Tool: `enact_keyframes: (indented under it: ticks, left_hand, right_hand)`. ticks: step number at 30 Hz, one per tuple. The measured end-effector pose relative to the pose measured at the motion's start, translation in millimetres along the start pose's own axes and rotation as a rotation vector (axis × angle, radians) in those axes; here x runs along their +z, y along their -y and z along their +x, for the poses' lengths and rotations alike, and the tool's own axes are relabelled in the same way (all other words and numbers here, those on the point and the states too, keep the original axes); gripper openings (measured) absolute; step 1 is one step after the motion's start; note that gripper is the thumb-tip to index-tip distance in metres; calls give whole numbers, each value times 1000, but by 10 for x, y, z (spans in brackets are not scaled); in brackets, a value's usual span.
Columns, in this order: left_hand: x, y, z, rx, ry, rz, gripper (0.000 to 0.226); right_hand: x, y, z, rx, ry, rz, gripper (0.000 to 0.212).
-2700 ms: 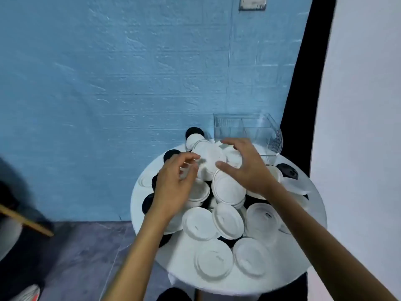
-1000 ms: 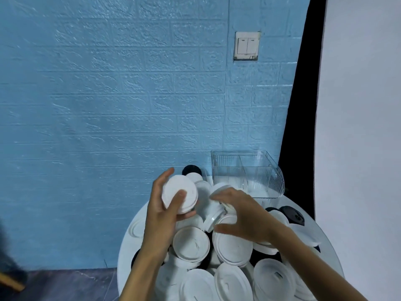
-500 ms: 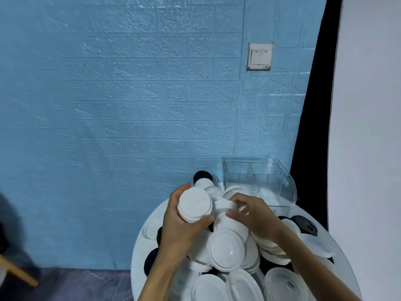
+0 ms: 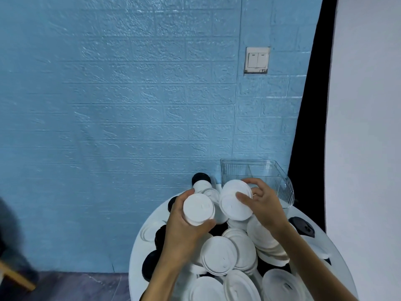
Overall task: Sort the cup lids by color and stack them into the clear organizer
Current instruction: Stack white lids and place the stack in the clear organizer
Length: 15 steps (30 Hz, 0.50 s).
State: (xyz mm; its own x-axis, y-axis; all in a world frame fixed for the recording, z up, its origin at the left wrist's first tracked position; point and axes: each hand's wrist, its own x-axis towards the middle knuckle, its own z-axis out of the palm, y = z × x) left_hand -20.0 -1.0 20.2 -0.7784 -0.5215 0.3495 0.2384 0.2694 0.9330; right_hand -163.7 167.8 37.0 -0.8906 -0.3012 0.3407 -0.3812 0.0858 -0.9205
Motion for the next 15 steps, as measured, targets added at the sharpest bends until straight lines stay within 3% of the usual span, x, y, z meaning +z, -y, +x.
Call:
enact_keyframes:
  ticks: [3,8,15]
  left_hand:
    - [9,12,-29,-6,16,31,79]
    - [50,-16,-86,-18,13,118,80]
    - [41,-24,-146,-31,20,249,85]
  right_hand:
    - [-12,81,-42,-42,-82,39,32]
    - [105,299,-191,-299,-349,-261,23]
    - [302,350,-219,-884,-526,-488,24]
